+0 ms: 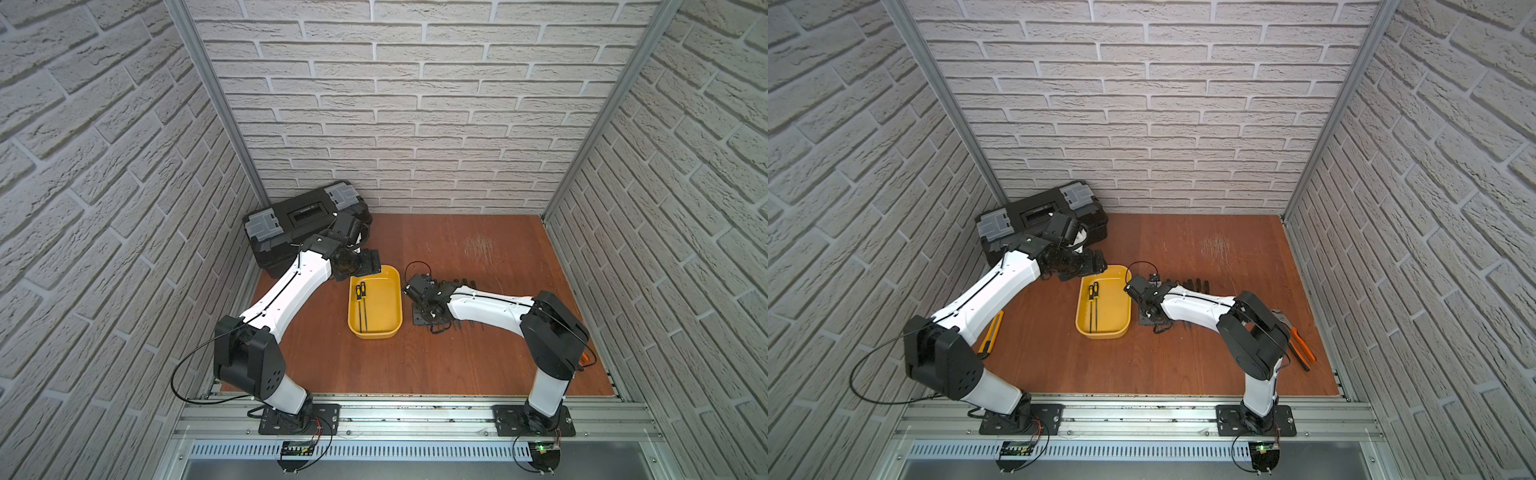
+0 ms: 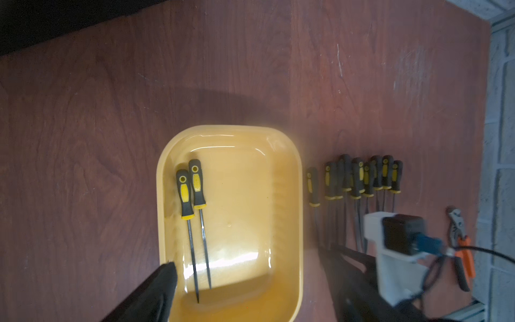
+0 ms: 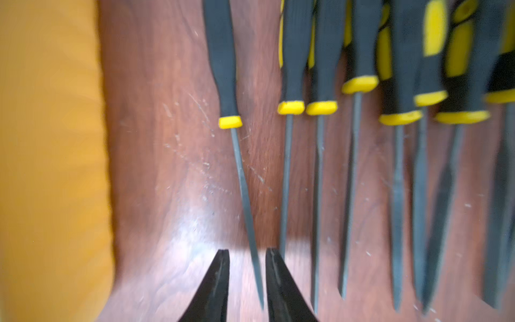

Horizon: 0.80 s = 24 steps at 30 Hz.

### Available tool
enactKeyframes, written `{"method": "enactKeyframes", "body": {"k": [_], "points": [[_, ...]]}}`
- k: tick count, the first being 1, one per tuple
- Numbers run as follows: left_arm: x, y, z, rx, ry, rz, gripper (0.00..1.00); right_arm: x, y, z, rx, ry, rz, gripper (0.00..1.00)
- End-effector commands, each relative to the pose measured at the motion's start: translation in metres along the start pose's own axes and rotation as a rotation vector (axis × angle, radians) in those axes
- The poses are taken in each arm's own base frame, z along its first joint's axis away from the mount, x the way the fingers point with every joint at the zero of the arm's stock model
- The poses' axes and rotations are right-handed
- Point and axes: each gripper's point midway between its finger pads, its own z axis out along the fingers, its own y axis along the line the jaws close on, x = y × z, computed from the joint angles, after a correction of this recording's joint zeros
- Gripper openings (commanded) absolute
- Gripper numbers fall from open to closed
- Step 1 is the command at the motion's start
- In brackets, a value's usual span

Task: Take the file tool out of the storage box
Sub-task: Place the file tool at the center of the board, then pick up the file tool from the storage box.

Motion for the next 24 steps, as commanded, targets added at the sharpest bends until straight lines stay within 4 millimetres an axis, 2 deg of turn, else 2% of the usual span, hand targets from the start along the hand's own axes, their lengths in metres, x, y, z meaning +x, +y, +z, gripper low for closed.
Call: {"method": "enactKeyframes", "body": {"k": [1,5,10,15,20,22,24], "points": [[0.011,0.01,0.019,-0.06,0.044,0.017,0.86,-0.013,-0.001,-0.035,-0.046,-0.071,-0.015,0.28],[0.016,0.011,0.037,-0.094,0.08,0.039,0.75,-0.021,0.006,-0.059,-0.166,-0.095,-0.017,0.32],[0.017,0.012,0.05,-0.16,0.105,0.071,0.57,-0.027,0.013,-0.094,-0.291,-0.125,-0.054,0.42],[0.02,0.015,0.071,-0.223,0.137,0.071,0.53,-0.034,0.02,-0.124,-0.403,-0.16,-0.074,0.45],[0.02,0.025,0.086,-0.279,0.146,0.047,0.48,-0.032,0.028,-0.141,-0.517,-0.162,-0.101,0.51],[0.021,0.03,0.094,-0.3,0.157,0.042,0.48,-0.029,0.031,-0.144,-0.558,-0.146,-0.11,0.58],[0.022,0.033,0.099,-0.314,0.16,0.04,0.48,-0.025,0.031,-0.143,-0.582,-0.122,-0.12,0.69]]}}
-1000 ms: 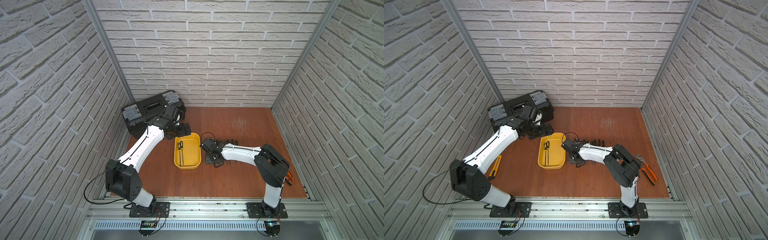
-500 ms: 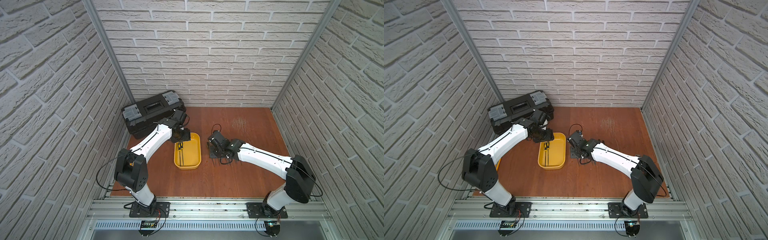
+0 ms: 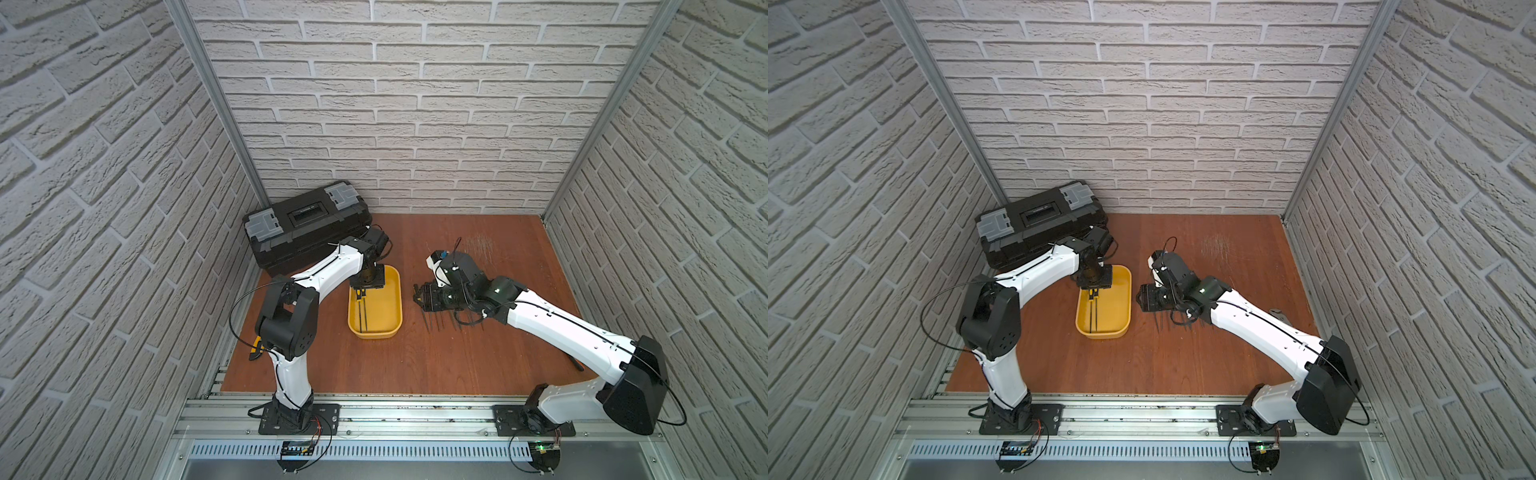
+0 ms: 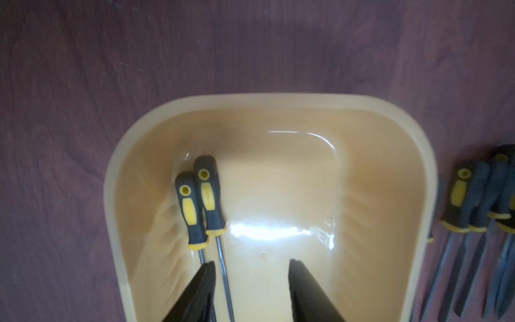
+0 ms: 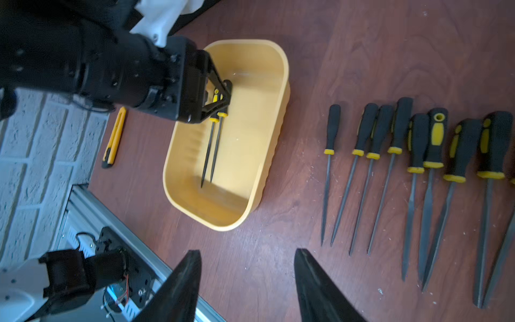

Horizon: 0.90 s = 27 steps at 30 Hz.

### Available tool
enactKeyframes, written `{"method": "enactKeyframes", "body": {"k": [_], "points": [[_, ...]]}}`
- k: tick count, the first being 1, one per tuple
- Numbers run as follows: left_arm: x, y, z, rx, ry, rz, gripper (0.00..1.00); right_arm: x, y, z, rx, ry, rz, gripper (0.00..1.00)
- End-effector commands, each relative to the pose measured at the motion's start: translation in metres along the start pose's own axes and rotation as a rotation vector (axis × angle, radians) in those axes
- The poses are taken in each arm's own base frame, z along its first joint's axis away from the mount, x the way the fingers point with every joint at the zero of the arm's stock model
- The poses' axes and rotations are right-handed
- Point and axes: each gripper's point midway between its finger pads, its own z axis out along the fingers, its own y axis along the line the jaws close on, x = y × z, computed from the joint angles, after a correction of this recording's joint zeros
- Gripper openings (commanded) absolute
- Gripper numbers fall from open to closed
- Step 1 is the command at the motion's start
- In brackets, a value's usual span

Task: Take the file tool out of the storage box
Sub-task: Pick up the file tool from the storage box.

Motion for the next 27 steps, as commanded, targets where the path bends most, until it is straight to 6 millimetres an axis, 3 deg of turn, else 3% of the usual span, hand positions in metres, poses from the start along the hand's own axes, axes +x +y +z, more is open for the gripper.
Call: {"method": "enactKeyframes", "body": {"k": [1,10,27], "points": [[-0.007,0.006,0.005,-0.046,-0.011,-0.018,0.48,0.006,0.009,-0.002,-0.096,0.027,-0.025,0.71],[-0.012,0.014,0.019,-0.063,-0.01,-0.046,0.49,0.012,0.004,-0.013,-0.158,0.022,-0.007,0.95],[-0.007,0.02,0.043,-0.08,0.022,-0.054,0.42,0.012,-0.015,-0.017,-0.14,0.005,0.037,0.96]]}}
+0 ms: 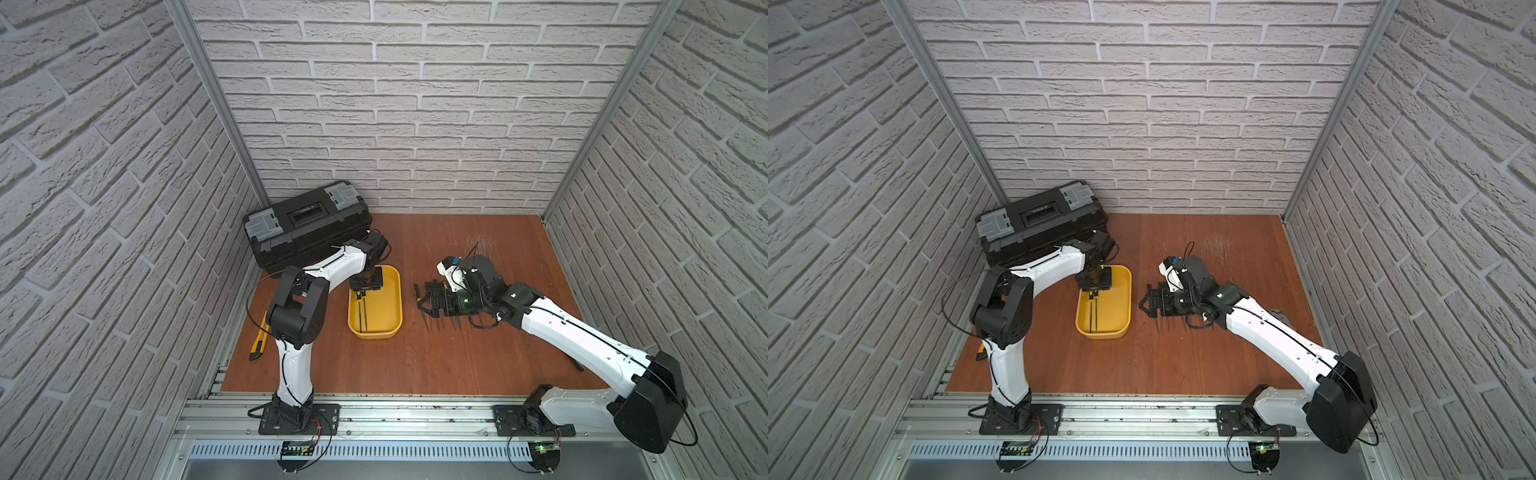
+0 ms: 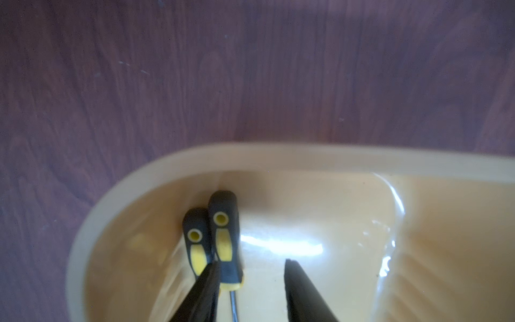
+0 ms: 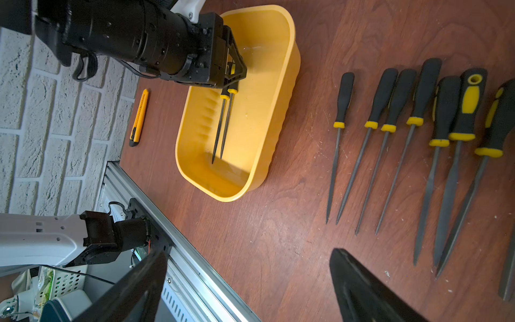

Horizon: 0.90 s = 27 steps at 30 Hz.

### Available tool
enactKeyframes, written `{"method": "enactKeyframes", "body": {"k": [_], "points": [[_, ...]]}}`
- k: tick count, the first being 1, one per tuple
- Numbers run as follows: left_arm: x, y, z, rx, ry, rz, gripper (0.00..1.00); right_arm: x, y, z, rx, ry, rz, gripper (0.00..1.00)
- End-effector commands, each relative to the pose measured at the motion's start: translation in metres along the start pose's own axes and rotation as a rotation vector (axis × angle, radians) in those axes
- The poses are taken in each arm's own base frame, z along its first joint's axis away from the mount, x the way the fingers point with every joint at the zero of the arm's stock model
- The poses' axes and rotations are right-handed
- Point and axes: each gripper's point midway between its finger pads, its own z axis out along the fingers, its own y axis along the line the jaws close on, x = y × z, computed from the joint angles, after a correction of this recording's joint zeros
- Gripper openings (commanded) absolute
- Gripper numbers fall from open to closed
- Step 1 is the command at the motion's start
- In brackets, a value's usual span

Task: Take the file tool out of the storage box
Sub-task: Pick up the file tool from the storage box.

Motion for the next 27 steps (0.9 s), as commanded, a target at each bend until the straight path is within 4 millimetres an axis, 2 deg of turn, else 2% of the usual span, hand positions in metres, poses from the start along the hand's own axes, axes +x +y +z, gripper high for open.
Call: {"method": "enactKeyframes", "body": {"k": [1,11,27], "points": [[0.0,0.007,0.01,-0.024,0.01,-0.015,0.41,-0.008,0.006,-0.008,-0.031,-0.048,-0.015,0.96],[0.001,0.015,0.013,-0.058,0.011,-0.019,0.4,-0.008,0.003,-0.009,-0.027,-0.05,-0.008,0.96],[0.004,0.01,0.027,-0.064,0.036,-0.011,0.4,-0.005,-0.002,-0.009,-0.016,-0.051,0.001,0.95]]}}
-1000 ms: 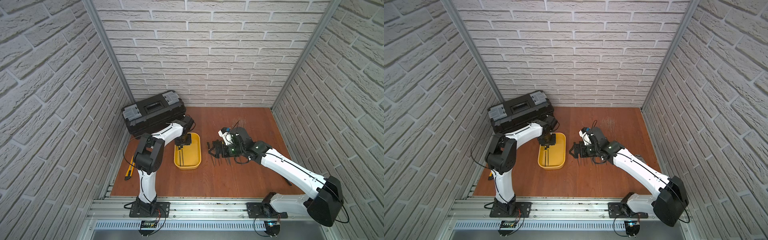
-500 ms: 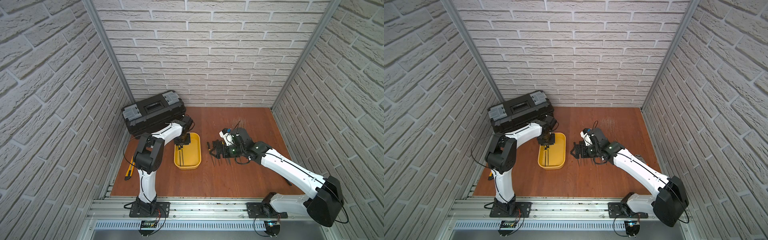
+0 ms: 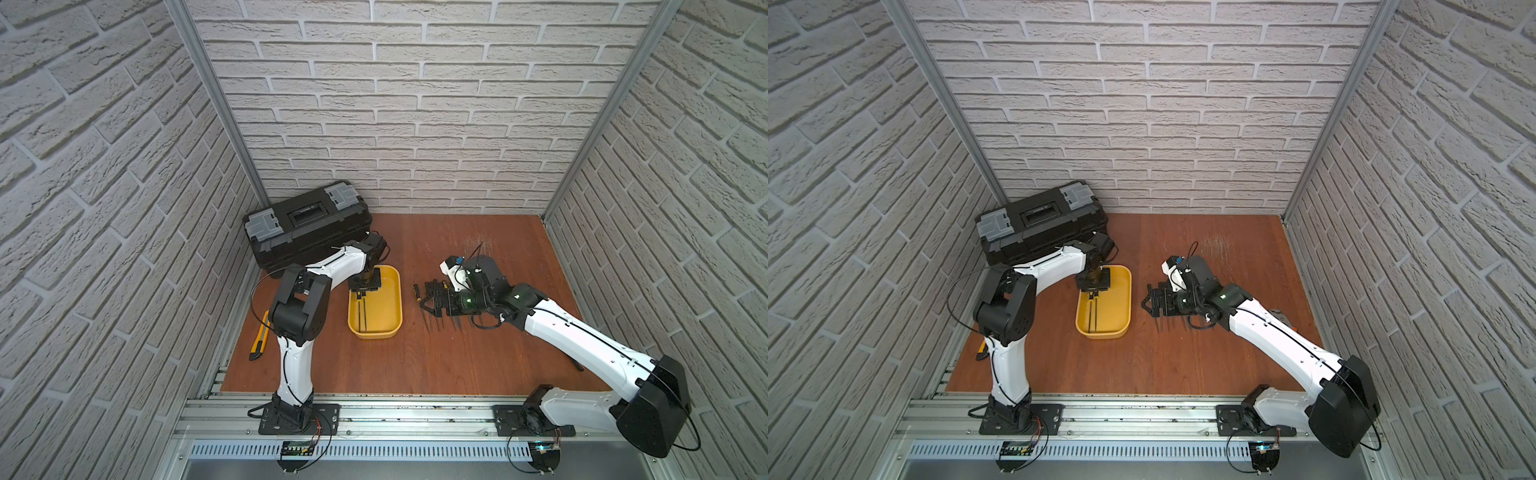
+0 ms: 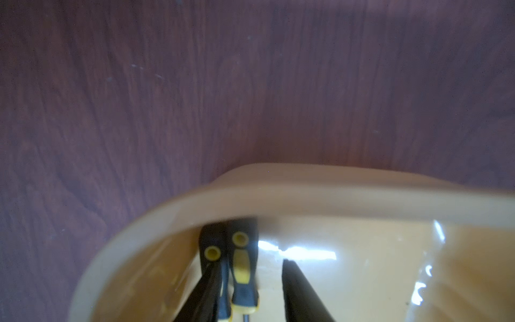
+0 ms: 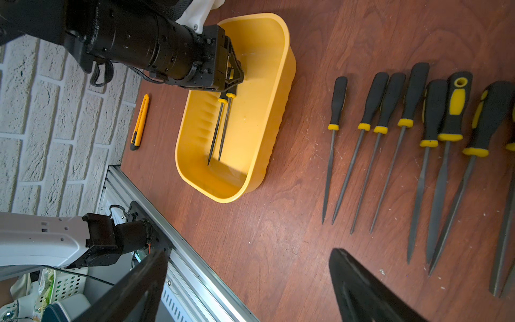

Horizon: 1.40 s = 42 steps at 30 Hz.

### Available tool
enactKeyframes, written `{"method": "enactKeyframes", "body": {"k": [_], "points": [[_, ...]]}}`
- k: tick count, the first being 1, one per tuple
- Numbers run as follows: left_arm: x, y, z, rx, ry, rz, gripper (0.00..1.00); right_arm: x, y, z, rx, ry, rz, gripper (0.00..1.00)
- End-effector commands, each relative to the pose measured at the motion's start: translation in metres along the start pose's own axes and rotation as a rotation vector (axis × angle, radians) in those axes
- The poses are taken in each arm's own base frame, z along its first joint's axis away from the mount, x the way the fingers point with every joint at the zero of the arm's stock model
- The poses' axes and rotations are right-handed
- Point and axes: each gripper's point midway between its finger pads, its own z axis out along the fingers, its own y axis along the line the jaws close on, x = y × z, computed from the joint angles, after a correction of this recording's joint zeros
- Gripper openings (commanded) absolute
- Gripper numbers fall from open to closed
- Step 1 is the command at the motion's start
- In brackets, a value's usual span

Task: Take the file tool out of the storage box
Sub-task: Pick up the file tool from the storage box.

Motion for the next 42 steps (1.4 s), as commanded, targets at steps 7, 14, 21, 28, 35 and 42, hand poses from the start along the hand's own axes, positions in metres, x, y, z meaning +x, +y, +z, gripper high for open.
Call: {"method": "enactKeyframes", "body": {"k": [7,14,21,28,35,42], "points": [[0.006,-0.005,0.015,-0.019,0.033,0.01,0.39,-0.002,-0.001,-0.005,-0.011,-0.035,-0.002,0.95],[0.005,-0.01,0.013,-0.018,0.027,0.021,0.39,-0.002,-0.002,-0.006,-0.008,-0.035,-0.001,0.95],[0.004,-0.009,0.008,-0.03,0.019,0.034,0.4,-0.002,-0.003,-0.005,-0.009,-0.037,0.0,0.95],[0.007,-0.01,0.016,-0.033,0.035,0.039,0.37,-0.003,-0.001,-0.008,-0.009,-0.04,-0.003,0.95],[0.008,-0.01,0.024,-0.042,0.038,0.052,0.29,-0.005,-0.002,-0.009,-0.007,-0.043,-0.004,0.95],[0.003,-0.021,0.018,0.017,0.001,0.069,0.19,-0.007,-0.002,-0.007,-0.008,-0.041,-0.006,0.94]]}}
